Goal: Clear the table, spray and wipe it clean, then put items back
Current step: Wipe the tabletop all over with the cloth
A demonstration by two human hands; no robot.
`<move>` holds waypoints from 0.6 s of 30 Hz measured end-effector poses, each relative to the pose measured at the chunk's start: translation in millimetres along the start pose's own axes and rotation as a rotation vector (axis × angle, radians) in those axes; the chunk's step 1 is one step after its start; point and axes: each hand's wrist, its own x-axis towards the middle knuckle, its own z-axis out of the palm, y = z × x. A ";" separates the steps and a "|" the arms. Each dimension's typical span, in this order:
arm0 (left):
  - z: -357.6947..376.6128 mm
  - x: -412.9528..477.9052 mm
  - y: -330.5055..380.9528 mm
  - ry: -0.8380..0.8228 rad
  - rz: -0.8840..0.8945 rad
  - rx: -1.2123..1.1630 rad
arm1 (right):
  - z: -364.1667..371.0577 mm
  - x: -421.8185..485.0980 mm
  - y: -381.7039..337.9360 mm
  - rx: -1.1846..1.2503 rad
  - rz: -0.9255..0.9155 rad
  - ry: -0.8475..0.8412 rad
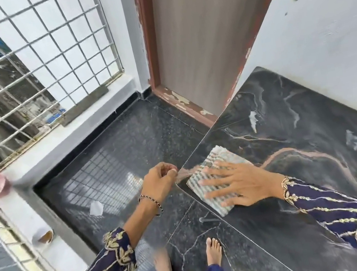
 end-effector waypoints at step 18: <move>-6.7 28.6 -5.8 0.029 0.095 0.059 | 22.3 59.0 -12.5 0.068 0.314 0.184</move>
